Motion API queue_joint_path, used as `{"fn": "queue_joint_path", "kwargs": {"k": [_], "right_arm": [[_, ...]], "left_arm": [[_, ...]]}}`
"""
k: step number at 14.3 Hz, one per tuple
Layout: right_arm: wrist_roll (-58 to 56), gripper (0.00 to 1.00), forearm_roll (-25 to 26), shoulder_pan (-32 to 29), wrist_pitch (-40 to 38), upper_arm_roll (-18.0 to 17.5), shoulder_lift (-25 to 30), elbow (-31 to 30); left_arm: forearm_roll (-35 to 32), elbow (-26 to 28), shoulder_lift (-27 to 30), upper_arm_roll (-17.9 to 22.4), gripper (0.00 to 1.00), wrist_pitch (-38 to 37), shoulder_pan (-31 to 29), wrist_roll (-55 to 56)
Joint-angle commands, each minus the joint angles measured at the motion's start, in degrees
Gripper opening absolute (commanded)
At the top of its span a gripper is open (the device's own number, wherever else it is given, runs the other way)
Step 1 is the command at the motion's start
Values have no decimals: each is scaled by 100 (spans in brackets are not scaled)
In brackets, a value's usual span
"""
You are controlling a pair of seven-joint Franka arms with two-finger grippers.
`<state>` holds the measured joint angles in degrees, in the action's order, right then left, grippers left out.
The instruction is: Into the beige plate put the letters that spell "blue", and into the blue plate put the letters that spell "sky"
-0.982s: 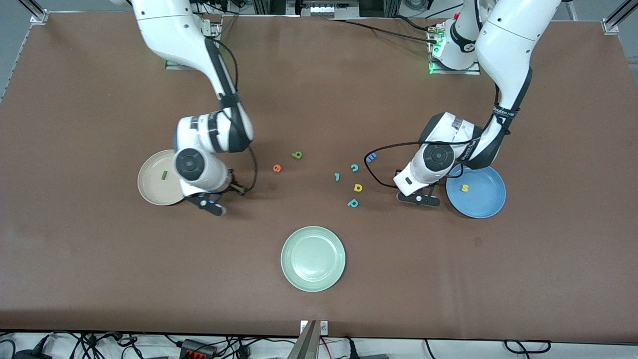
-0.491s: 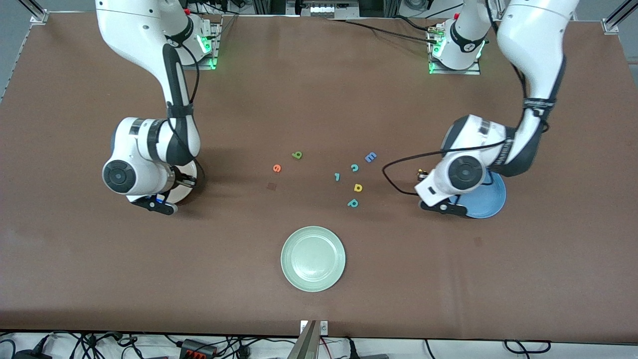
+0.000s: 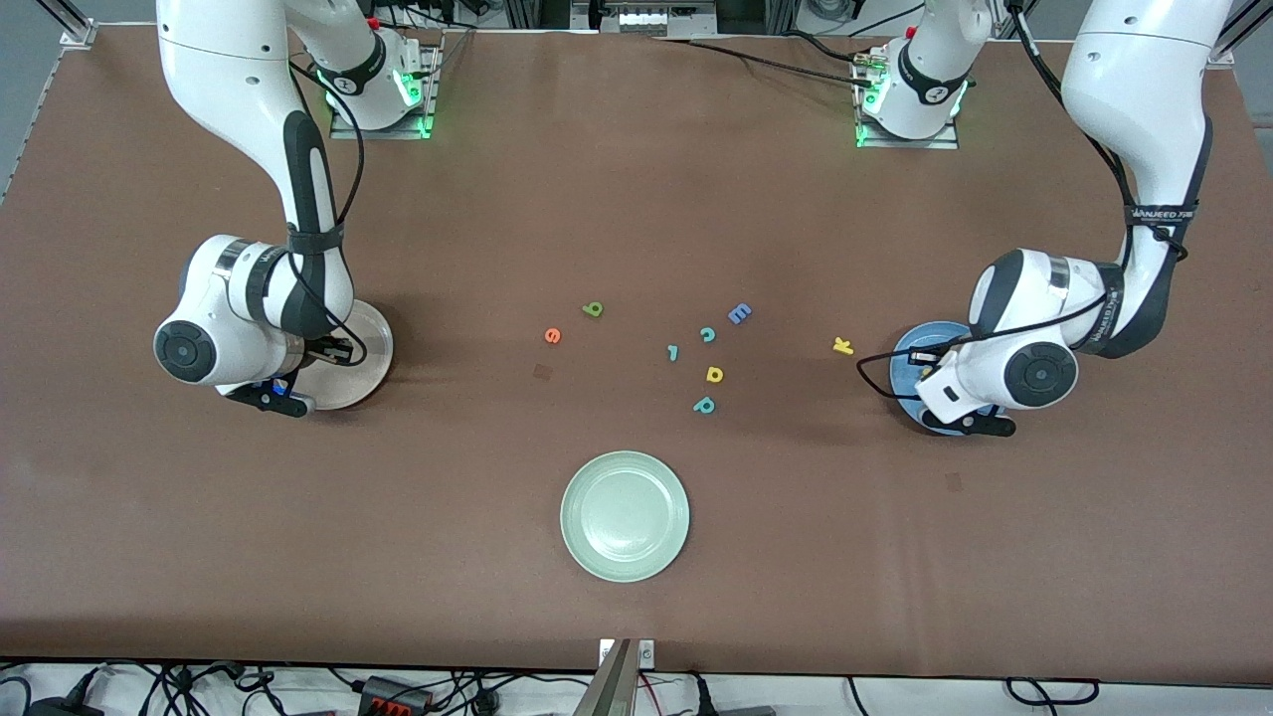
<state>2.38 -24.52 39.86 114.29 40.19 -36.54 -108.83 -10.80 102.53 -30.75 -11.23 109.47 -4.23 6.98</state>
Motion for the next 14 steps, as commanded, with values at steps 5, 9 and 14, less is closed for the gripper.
{"fn": "queue_joint_path", "kwargs": {"k": [5, 9, 14], "right_arm": [[43, 100, -211, 502, -38, -29, 235, 354], [-202, 100, -342, 1329, 58, -107, 306, 372], [52, 100, -729, 2383, 689, -125, 279, 65]], "left_arm": [[263, 161, 8, -423, 100, -14, 28, 671], [263, 590, 121, -1099, 100, 371, 28, 1471], [184, 1436, 254, -1153, 100, 1716, 36, 1438]]}}
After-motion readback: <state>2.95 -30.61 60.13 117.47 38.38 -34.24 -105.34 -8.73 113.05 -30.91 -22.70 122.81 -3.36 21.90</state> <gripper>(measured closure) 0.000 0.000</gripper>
